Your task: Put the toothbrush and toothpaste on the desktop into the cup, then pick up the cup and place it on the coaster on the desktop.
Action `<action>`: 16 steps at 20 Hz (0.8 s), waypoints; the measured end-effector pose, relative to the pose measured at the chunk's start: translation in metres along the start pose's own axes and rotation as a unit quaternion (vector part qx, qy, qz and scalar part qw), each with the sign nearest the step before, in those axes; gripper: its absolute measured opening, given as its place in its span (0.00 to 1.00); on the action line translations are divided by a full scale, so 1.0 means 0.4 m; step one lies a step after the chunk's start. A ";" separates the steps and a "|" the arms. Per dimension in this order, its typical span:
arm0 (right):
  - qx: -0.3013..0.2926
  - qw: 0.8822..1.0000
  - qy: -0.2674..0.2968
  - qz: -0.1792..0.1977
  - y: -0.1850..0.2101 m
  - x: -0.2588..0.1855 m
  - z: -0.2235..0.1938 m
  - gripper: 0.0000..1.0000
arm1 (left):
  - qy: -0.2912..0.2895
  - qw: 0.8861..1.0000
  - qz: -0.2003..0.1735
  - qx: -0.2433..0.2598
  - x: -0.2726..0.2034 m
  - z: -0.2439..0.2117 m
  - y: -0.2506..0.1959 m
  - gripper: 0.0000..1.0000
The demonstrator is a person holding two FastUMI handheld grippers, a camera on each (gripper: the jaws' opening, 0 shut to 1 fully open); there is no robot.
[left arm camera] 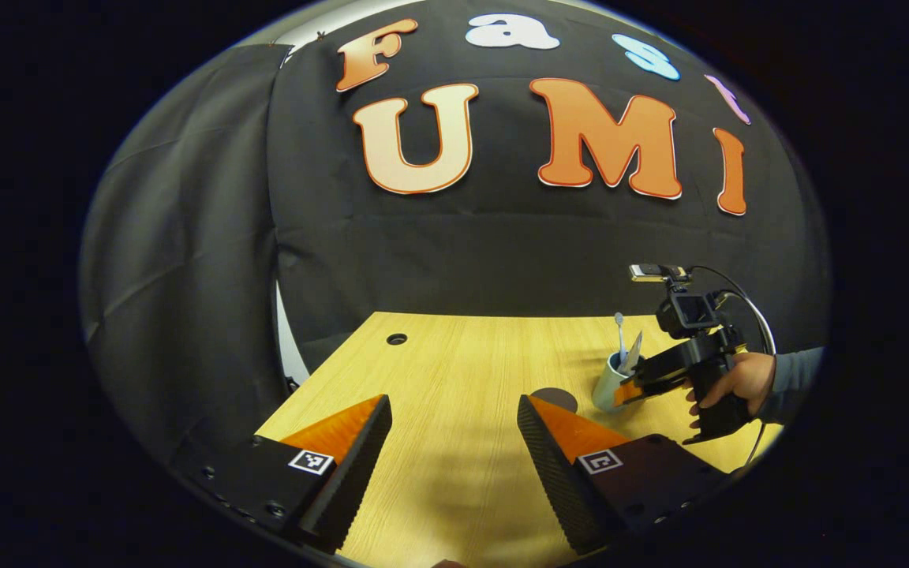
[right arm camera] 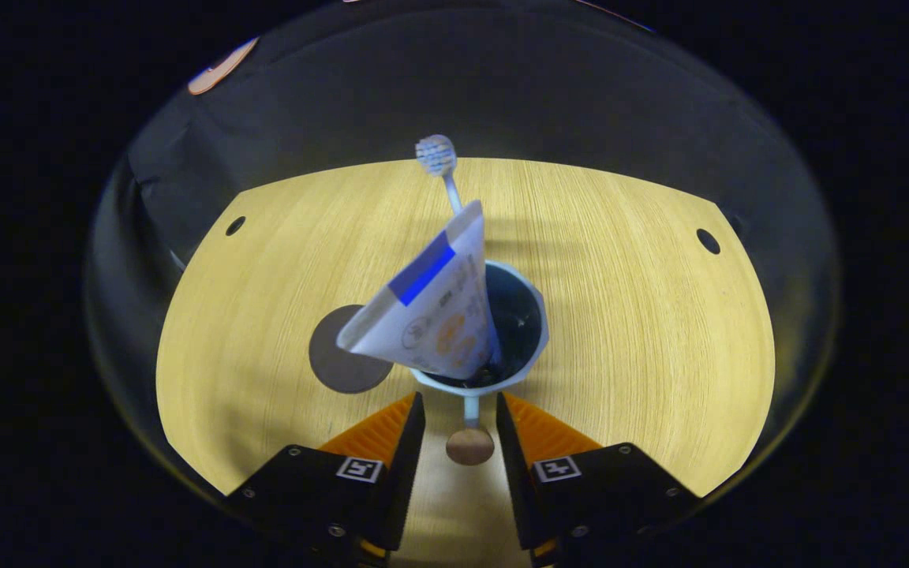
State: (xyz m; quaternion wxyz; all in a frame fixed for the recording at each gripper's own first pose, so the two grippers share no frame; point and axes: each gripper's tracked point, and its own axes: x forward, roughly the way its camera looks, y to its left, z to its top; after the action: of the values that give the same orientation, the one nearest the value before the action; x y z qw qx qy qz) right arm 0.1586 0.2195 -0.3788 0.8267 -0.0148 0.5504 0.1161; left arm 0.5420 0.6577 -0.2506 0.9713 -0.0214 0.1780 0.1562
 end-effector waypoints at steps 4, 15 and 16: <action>0.004 1.000 -0.005 -0.003 0.004 0.001 -0.001 0.25 | 0.000 1.000 -0.024 0.008 0.018 0.005 -0.033 0.96; -0.008 0.999 -0.040 0.031 0.032 -0.035 0.064 0.17 | 0.001 0.999 -0.048 0.016 0.037 0.016 -0.046 0.96; -0.013 0.998 -0.044 0.034 0.035 -0.035 0.070 0.17 | 0.001 0.999 -0.050 0.017 0.036 0.018 -0.047 0.96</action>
State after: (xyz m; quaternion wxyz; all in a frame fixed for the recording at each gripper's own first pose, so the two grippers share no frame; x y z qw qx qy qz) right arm 0.1758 0.2349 -0.3536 0.8451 -0.0018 0.5125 0.1520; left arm 0.5629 0.6449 -0.2491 0.9779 -0.0135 0.1806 0.1047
